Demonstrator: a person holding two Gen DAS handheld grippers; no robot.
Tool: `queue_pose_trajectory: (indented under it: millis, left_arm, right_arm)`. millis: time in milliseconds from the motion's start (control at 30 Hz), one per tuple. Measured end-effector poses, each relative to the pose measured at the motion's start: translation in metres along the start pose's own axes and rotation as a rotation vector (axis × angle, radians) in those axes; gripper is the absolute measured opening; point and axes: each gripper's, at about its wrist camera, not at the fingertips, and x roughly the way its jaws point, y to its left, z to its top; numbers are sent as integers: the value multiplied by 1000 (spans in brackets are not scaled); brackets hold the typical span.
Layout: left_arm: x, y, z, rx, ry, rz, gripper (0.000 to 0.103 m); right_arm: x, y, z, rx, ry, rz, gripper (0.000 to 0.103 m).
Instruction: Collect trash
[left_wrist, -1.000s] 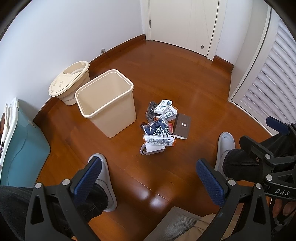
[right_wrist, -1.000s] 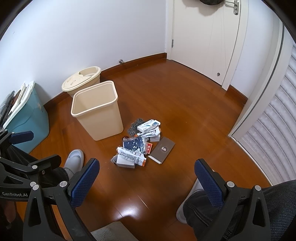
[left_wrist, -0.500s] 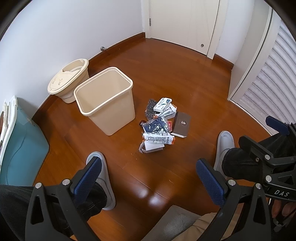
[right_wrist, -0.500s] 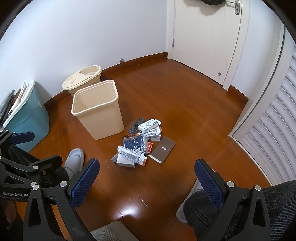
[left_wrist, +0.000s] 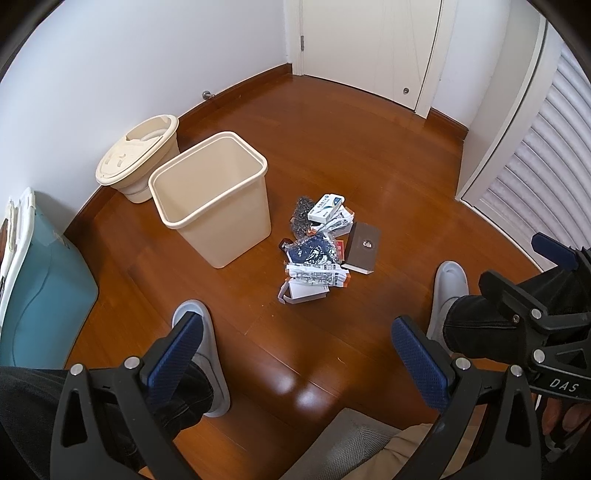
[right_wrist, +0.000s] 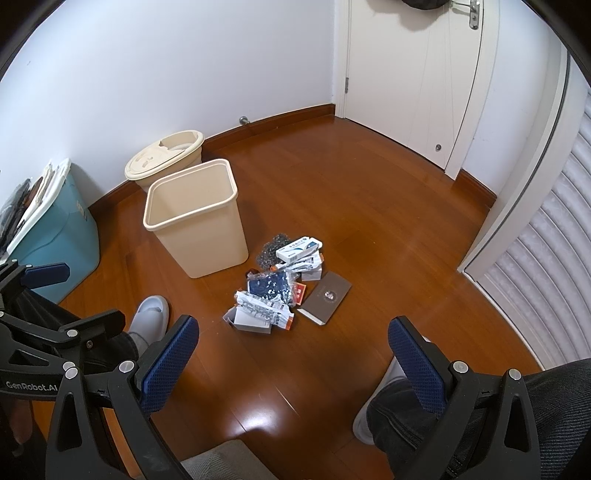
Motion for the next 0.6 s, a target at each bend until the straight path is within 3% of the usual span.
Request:
queue_pose_trajectory:
  millis: [600]
  left_arm:
    - [2, 4, 0, -15, 10, 11, 103]
  right_arm:
    - [3, 1, 0, 10, 9, -2, 103]
